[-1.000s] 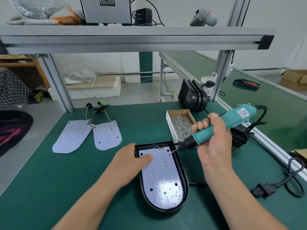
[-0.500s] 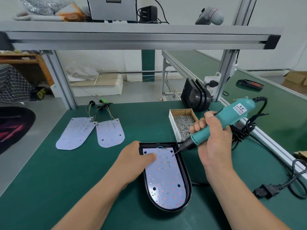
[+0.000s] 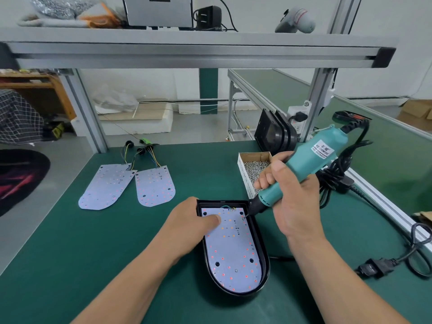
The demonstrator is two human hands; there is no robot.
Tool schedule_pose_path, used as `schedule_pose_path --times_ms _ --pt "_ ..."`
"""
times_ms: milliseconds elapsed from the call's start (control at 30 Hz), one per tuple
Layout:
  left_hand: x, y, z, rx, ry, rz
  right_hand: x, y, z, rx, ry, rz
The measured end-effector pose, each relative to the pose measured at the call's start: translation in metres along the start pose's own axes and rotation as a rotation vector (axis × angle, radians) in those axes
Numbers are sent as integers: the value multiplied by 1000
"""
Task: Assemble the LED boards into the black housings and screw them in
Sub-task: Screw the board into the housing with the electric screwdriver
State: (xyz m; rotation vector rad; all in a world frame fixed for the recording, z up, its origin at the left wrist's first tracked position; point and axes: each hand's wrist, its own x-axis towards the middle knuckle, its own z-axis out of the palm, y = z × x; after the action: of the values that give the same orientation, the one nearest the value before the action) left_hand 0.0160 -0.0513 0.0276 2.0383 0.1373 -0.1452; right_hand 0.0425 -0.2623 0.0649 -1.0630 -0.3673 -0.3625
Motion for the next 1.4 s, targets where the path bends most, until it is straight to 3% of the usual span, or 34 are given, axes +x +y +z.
schedule_pose_path --times_ms 567,833,933,1000,1067,1167,1300,1400 --pt "-2 6 1 1 -24 -23 13 6 6 -97 -209 140" --pt "-4 5 -1 24 -40 -16 16 -10 3 127 -147 -14" --pt "-6 5 -7 104 -40 -16 11 -3 4 242 -91 60" --pt "-4 5 -16 135 57 -25 10 2 3 337 -30 139" --pt "3 4 -27 -33 181 -47 10 5 -2 408 28 188" --pt "13 3 -43 -546 233 -105 14 4 -7 459 92 203" --pt "12 2 -50 -1126 27 -211 14 5 -8 467 111 204" --pt "11 3 -47 -1277 -90 -198 13 5 -8 457 112 205"
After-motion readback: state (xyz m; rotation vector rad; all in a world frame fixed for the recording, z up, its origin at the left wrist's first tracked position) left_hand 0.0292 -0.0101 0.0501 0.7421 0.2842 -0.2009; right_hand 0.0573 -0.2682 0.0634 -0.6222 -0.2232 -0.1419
